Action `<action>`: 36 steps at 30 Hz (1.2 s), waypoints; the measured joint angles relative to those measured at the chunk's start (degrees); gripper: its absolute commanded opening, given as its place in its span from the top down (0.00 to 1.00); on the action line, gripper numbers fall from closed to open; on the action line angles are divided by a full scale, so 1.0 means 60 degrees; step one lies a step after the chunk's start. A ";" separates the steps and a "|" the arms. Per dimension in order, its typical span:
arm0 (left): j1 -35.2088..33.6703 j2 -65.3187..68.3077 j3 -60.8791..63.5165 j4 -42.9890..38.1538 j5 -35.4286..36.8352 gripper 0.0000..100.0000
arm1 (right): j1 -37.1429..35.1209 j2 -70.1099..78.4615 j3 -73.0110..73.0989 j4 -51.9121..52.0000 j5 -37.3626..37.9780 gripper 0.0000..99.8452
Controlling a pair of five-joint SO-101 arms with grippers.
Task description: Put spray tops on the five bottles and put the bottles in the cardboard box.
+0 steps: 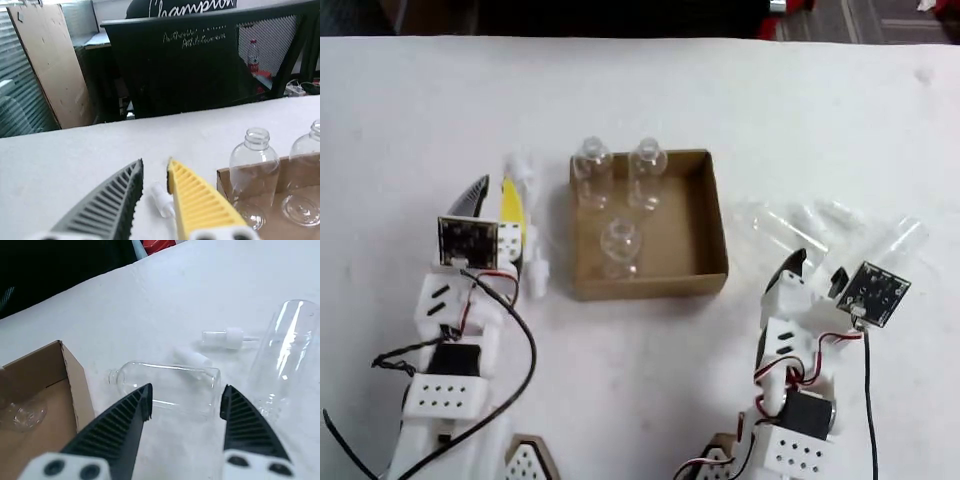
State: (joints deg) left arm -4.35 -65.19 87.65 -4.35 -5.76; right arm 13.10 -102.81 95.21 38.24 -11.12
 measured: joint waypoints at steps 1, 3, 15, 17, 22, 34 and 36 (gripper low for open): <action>0.0000 0.0000 0.0029 0.0000 0.0000 0.92 | 0.0000 0.0000 0.0000 0.0000 0.0000 0.81; 0.0000 0.0000 0.0029 0.0000 0.0000 0.92 | 0.0000 0.0000 0.0000 0.0000 0.0000 0.81; 0.0000 0.0000 0.0029 0.0000 0.0000 0.92 | 0.0000 0.0000 0.0000 0.0000 0.0000 0.80; 0.0000 0.0000 0.0029 0.0000 0.0000 0.92 | 0.0000 0.0000 0.0000 0.0000 0.0000 0.80; 0.0000 0.0000 0.0029 0.0000 0.0000 0.92 | 0.0000 0.0000 0.0000 0.0000 0.0000 0.81; 0.0000 0.0000 0.0029 0.0000 0.0000 0.92 | 0.0029 0.0000 0.0000 -0.0645 -0.0029 0.81; 0.0000 0.0000 0.0029 0.0000 0.0000 0.92 | 0.0293 0.0000 0.0000 -0.0894 -0.0029 0.81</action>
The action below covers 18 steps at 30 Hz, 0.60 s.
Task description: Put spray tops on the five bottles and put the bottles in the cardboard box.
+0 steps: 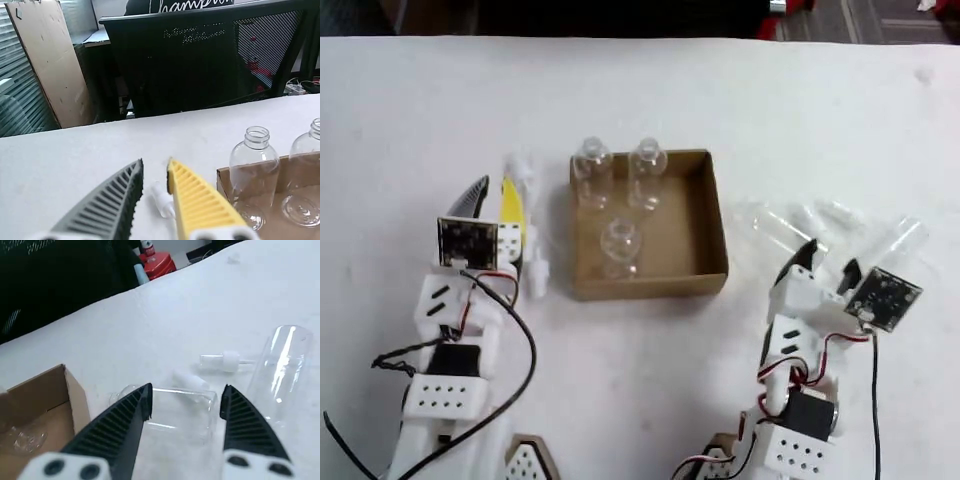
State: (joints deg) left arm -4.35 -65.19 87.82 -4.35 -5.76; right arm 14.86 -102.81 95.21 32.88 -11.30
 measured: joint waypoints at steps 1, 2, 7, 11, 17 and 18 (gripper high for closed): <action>0.0000 0.0000 0.0000 0.0000 0.0000 0.92 | 0.0161 0.0000 0.0000 -0.0073 -0.0029 0.80; 0.0000 0.0000 0.0000 0.0000 0.0000 0.92 | 0.0337 0.0000 0.0000 -0.0117 -0.0117 0.80; 0.0000 0.0000 0.0000 0.0000 0.0000 0.92 | 0.0952 0.0000 0.0000 -0.0132 -0.1729 0.80; 0.0000 0.0000 0.0000 0.0000 0.0000 0.92 | 0.0205 0.0000 0.0000 -0.0117 -0.0747 0.80; 0.0000 0.0000 0.0000 0.0000 0.0000 0.92 | -0.1245 0.0000 0.0000 0.0659 0.2359 0.80; 0.0000 0.0000 0.0000 0.0000 0.0000 0.92 | -0.1348 0.0000 0.0000 0.0762 0.2652 0.80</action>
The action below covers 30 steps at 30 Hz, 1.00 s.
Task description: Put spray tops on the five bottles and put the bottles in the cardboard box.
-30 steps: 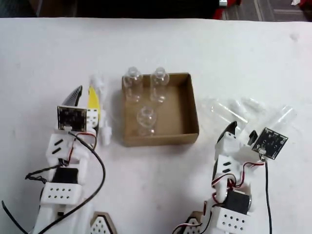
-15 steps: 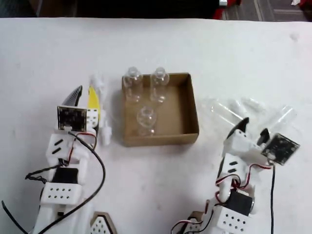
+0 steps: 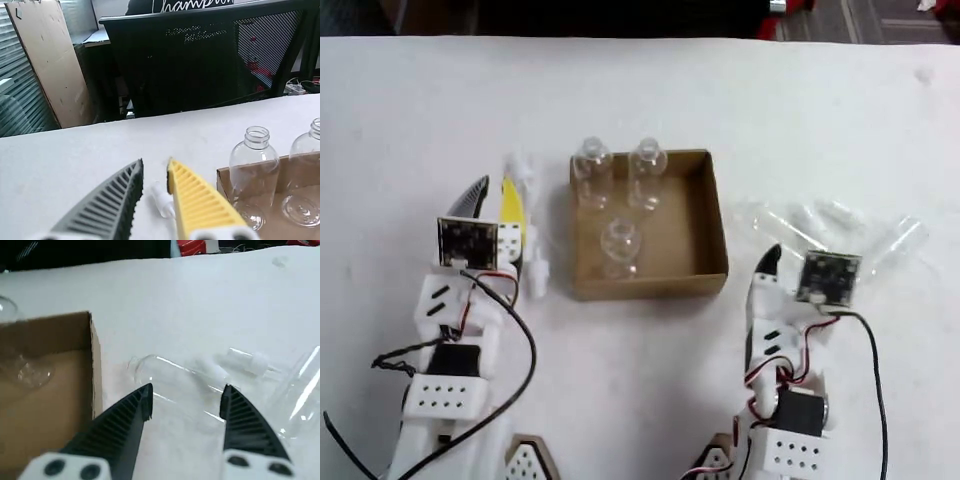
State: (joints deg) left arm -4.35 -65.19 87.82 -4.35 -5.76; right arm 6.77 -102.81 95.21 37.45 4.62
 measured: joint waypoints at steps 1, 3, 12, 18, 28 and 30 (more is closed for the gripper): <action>0.0000 0.0000 0.0000 0.0000 0.0000 0.92 | -0.0088 0.0000 0.0000 0.0147 0.0337 0.80; 0.0000 0.0000 0.0000 0.0000 0.0000 0.92 | -0.0293 0.0000 -0.0029 0.0498 0.0762 0.80; 0.0000 0.0000 0.0000 0.0000 0.0000 0.92 | 0.1509 0.0000 -0.0337 0.0747 -0.2022 0.80; 0.0000 0.0000 0.0000 0.0000 0.0000 0.92 | 0.1568 0.0000 -0.0337 0.0747 -0.0996 0.80; 0.0000 0.0000 0.0000 0.0000 0.0000 0.92 | 0.0821 0.0000 -0.0630 0.0747 0.0176 0.81; 0.0000 0.0000 0.0000 0.0000 0.0000 0.92 | 0.0571 0.0029 -0.1040 0.0806 0.0527 0.81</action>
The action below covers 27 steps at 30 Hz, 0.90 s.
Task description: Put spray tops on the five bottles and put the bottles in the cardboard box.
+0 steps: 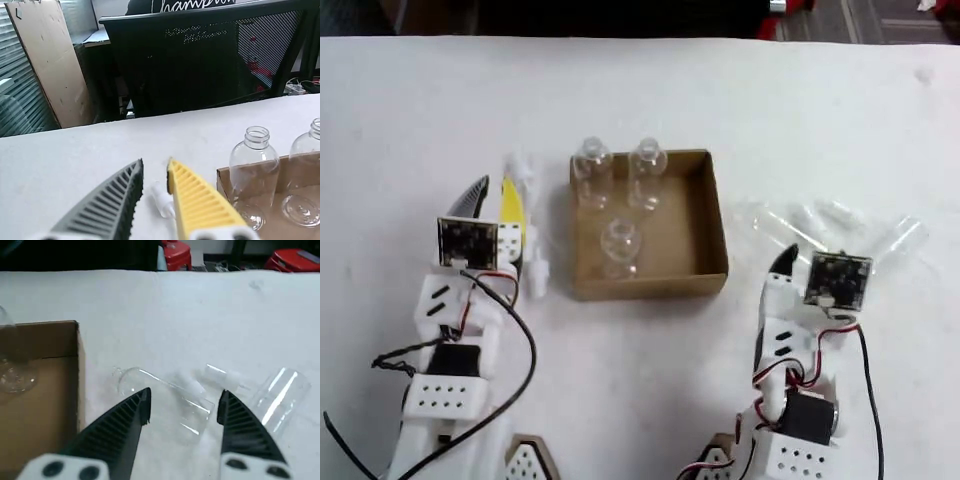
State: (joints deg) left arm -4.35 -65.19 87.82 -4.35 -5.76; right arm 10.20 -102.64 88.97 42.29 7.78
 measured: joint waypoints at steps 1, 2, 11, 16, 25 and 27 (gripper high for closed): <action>0.0000 0.0000 0.0000 0.0000 0.0000 0.92 | -0.0205 0.0059 -0.0234 0.0073 0.0190 0.81; 0.0000 0.0000 0.0000 0.0000 0.0000 0.92 | -0.0381 0.0205 -0.0498 0.0132 0.0381 0.81; 0.0000 0.0000 0.0000 0.0000 0.0000 0.92 | -0.0689 0.5495 -0.4850 0.0908 0.1553 0.80; 0.0000 0.0000 0.0000 0.0000 0.0000 0.92 | -0.0689 0.9890 -0.8615 0.2769 0.1788 0.80; 0.0000 0.0000 0.0000 0.0000 0.0000 0.92 | -0.1099 1.6381 -1.4711 0.5670 0.3634 0.80; 0.0000 0.0000 0.0000 0.0000 0.0000 0.92 | -0.1348 1.7509 -1.5795 0.6300 0.4601 0.81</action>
State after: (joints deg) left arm -4.35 -65.19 87.82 -4.35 -5.76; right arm 2.11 2.42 -5.80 80.09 35.38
